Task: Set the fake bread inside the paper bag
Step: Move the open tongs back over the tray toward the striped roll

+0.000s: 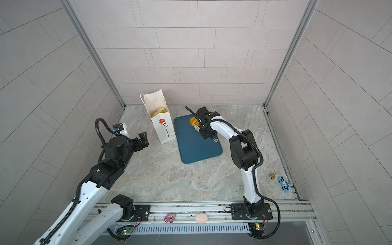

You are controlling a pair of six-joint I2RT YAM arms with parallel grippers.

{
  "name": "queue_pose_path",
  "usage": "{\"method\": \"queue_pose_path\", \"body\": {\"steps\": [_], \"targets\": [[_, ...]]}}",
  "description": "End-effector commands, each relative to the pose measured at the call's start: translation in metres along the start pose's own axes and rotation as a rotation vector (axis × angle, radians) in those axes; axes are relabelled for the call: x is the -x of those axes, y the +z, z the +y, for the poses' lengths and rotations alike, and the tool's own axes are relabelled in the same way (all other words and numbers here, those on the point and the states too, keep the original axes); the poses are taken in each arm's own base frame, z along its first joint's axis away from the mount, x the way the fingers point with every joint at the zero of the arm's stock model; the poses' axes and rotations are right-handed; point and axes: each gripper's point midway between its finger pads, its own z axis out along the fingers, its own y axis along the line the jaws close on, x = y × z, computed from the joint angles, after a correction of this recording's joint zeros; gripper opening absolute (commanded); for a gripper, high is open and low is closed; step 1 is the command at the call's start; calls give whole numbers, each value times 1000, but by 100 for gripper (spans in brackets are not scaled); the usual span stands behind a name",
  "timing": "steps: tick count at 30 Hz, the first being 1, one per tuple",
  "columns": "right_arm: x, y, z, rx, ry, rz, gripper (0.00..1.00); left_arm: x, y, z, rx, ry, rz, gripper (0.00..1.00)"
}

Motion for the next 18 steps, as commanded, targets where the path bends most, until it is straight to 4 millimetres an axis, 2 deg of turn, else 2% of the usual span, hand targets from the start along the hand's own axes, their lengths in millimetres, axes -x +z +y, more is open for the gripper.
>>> {"method": "queue_pose_path", "body": {"steps": [1,4,10,18], "targets": [[9,-3,2,17,-4,-12,49,12,-2,0,3,-2,-35,100],[14,-3,5,35,3,-15,49,14,-2,1,12,0,-40,100],[13,-7,24,99,-5,-10,49,14,-2,2,20,0,-46,100],[12,-18,28,97,10,-12,49,13,-1,3,23,3,-46,100]]}}
